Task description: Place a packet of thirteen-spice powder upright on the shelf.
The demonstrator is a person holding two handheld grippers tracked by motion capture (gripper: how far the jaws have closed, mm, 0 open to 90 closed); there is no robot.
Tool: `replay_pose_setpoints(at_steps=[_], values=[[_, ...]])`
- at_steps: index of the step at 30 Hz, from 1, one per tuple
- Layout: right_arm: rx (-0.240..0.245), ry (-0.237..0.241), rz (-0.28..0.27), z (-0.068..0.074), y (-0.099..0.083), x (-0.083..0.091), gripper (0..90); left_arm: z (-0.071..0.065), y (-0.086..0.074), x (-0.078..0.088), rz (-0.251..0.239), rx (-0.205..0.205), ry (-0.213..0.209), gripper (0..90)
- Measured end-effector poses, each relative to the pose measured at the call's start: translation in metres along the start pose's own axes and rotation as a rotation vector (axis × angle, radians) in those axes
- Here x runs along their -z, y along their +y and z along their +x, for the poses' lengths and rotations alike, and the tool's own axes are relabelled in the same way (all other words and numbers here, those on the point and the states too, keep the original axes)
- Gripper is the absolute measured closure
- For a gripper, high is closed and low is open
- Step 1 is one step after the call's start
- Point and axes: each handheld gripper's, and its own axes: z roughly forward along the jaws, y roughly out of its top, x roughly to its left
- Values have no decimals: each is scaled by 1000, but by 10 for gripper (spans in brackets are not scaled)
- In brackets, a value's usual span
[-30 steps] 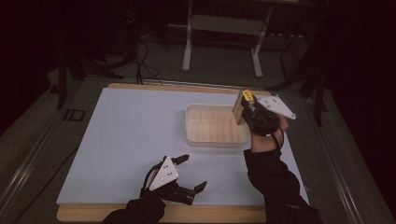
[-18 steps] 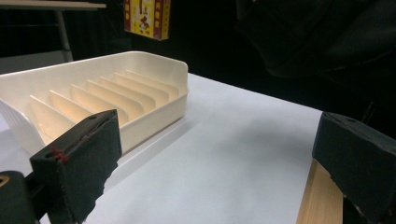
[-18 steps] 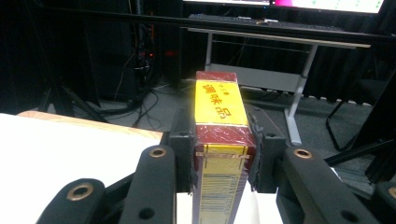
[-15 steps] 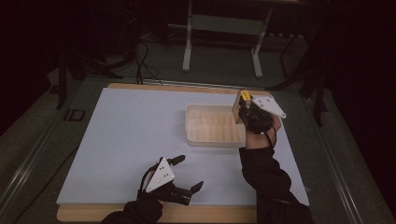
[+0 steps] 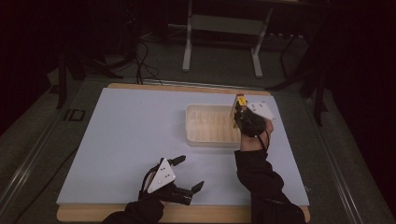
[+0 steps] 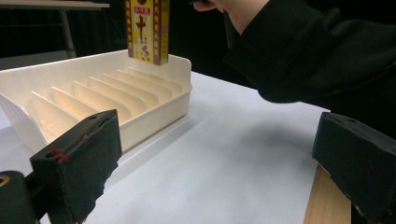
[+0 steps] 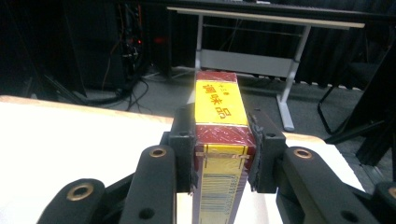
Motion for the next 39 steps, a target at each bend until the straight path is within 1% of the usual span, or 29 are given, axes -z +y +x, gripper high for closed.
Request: replay_pose_setpoints(at_steps=[4, 5, 8, 15, 19, 22, 26, 30, 35, 39], values=[[-3, -6, 13, 1, -6, -5, 676, 0, 0, 0, 3, 1, -4, 23], [2, -9, 14, 2, -8, -5, 676, 0, 0, 0, 2, 3, -4, 23], [-6, -13, 21, 1, -11, -8, 676, 0, 0, 0, 2, 3, -4, 23], [-14, -15, 34, 0, -17, -10, 676, 2, 0, 1, 2, 7, 4, 23], [-9, -19, 42, 0, -21, -11, 677, 3, 0, 1, 3, 11, 6, 23], [-10, -22, 40, 1, -21, -11, 677, 3, 0, 1, 2, 15, 7, 23], [6, -30, 39, 2, -22, -10, 676, 3, 0, 1, 1, 16, 9, 23], [-7, -25, 41, 2, -21, -10, 677, 4, 0, 1, 3, 19, 11, 24], [16, -18, 36, 10, -22, -8, 677, 4, 1, 1, -4, 19, 12, 23], [0, -13, 35, 9, -22, -6, 677, 5, 1, 2, -1, 24, 11, 23]])
